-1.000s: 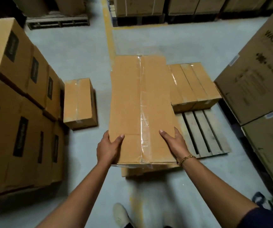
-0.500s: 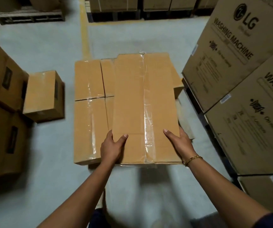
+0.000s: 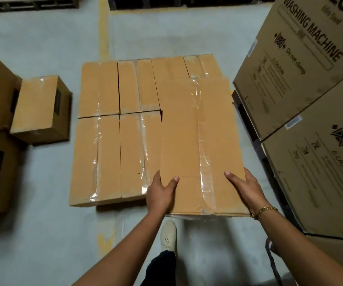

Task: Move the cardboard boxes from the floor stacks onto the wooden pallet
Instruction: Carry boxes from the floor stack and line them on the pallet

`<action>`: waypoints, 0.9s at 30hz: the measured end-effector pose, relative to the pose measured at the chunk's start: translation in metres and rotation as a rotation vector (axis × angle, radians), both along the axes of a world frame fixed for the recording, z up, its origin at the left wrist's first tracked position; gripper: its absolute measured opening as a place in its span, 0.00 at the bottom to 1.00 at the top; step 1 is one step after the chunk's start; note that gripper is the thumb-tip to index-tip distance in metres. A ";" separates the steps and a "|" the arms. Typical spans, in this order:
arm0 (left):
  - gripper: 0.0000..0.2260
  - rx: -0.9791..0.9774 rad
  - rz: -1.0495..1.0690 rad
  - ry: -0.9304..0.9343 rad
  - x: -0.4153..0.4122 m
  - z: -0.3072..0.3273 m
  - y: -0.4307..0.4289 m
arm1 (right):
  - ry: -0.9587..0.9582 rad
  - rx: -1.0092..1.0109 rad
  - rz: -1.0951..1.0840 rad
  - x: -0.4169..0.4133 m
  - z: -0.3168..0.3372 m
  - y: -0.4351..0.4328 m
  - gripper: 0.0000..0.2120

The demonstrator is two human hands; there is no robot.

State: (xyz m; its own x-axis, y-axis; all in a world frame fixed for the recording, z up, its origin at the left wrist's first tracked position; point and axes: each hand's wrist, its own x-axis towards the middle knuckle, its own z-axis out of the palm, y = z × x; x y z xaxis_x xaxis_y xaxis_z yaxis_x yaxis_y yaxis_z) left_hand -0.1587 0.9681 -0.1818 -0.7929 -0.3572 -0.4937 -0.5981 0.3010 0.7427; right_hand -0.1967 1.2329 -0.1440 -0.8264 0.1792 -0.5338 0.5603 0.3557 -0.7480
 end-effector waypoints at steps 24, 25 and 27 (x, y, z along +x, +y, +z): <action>0.23 0.025 0.216 0.006 0.013 -0.294 0.117 | -0.059 -0.023 0.136 -0.036 -0.330 0.099 0.28; 0.23 0.020 0.225 0.006 0.014 -0.304 0.118 | -0.056 -0.019 0.141 -0.036 -0.342 0.099 0.29; 0.22 0.014 0.243 0.010 0.015 -0.321 0.118 | -0.051 -0.019 0.149 -0.038 -0.367 0.099 0.32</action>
